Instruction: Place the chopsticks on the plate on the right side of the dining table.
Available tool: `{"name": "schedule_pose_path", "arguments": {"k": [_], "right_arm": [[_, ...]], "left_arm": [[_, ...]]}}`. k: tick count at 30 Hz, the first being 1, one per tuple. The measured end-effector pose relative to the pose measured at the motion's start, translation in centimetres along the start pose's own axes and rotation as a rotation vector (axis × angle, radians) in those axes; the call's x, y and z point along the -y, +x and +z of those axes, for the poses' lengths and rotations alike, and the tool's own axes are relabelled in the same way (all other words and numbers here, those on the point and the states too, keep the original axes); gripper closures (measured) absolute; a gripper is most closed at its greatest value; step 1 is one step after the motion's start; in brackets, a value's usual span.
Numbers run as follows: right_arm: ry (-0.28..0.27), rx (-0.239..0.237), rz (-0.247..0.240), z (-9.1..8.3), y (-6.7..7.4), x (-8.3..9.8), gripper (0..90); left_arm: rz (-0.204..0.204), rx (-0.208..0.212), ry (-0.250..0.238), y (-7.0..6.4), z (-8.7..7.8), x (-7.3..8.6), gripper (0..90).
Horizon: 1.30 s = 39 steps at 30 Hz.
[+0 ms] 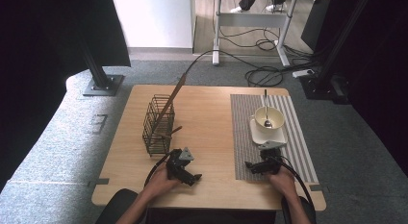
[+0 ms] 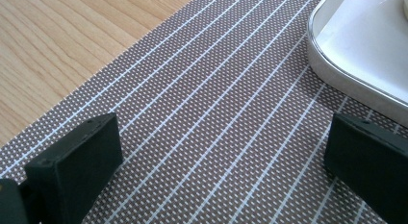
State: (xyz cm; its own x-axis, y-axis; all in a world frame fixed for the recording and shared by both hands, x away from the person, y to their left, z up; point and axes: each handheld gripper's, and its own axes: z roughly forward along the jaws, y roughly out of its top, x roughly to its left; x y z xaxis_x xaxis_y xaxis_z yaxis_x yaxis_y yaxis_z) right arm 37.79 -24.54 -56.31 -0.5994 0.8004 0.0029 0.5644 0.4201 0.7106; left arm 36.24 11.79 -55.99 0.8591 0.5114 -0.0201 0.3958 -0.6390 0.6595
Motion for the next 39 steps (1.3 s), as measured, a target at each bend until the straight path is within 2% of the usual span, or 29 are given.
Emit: {"name": "schedule_pose_path", "arguments": {"k": [24,30,33,39], "right_arm": [[0.000,0.001,0.000,0.0,0.0,0.0,0.0],[0.018,-0.013,-0.008,-0.5,0.2,-0.1,0.0],[0.007,-0.019,-0.017,-0.9,0.3,-0.3,0.0],[-0.012,-0.048,0.000,-1.6,0.5,-0.9,0.0]], "left_arm": [[0.000,0.000,0.000,0.0,0.0,0.0,0.0],[0.000,0.000,0.000,0.0,0.0,0.0,0.0],[0.000,0.000,0.000,0.0,0.0,0.0,0.0],[0.000,0.000,0.000,0.0,0.0,0.0,0.0]]}}
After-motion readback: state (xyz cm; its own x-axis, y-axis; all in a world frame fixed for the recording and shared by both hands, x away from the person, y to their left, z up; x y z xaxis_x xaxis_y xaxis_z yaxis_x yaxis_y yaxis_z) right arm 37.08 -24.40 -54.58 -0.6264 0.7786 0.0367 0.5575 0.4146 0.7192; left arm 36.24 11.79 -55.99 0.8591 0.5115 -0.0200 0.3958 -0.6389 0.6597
